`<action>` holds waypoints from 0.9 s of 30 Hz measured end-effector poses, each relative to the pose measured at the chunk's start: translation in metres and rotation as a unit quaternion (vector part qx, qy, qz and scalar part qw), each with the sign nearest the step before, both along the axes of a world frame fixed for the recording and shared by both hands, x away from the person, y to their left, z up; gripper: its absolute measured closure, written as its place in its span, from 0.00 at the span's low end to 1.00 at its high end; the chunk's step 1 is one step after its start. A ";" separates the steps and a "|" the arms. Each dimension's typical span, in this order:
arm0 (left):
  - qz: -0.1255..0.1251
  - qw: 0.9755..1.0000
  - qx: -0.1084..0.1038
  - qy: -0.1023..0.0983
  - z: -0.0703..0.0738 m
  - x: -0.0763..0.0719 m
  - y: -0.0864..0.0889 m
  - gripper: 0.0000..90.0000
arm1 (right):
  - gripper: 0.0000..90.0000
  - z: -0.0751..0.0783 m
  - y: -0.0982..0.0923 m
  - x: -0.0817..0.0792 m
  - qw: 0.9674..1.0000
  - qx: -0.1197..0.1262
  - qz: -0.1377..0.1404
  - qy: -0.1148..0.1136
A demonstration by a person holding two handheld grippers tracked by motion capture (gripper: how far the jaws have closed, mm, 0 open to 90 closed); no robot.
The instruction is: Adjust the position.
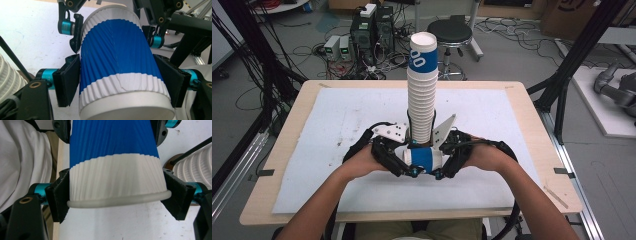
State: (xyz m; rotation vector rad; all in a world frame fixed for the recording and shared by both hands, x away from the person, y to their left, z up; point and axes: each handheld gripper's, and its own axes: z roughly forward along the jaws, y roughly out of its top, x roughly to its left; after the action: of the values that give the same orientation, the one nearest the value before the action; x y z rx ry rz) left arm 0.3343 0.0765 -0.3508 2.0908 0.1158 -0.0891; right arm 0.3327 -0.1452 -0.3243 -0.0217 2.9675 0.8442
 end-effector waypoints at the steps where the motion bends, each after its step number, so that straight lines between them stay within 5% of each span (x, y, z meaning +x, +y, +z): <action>1: 0.001 1.000 -0.001 0.000 0.000 0.000 0.000 0.29 | 0.22 0.000 -0.001 0.000 1.000 0.001 -0.001 -0.003; 8: -0.002 1.000 -0.025 0.003 -0.001 0.000 0.005 0.29 | 0.19 0.001 -0.007 0.000 0.999 0.046 -0.006 0.006; 14: -0.001 0.999 -0.046 -0.003 -0.003 -0.001 0.009 0.29 | 0.18 -0.002 -0.018 -0.001 0.994 0.103 -0.017 0.017; 20: 0.013 0.997 -0.077 0.002 -0.007 0.000 0.016 0.29 | 0.15 -0.003 -0.036 -0.001 0.983 0.179 -0.035 0.029; 21: 0.013 0.997 -0.077 0.002 -0.007 0.000 0.016 0.29 | 0.15 -0.003 -0.036 -0.001 0.983 0.179 -0.035 0.029; 22: 0.022 0.995 -0.094 0.007 -0.009 0.000 0.019 0.29 | 0.15 -0.003 -0.043 0.000 0.978 0.201 -0.043 0.035; 27: 0.058 0.987 -0.149 0.008 -0.014 0.002 0.027 0.29 | 0.15 -0.006 -0.057 -0.001 0.966 0.246 -0.067 0.032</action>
State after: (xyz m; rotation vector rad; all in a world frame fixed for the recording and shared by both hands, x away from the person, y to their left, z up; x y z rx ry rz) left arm 0.3362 0.1039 -0.3644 1.7818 0.2190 -0.0492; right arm 0.3319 -0.2022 -0.3307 0.2273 2.6837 1.5512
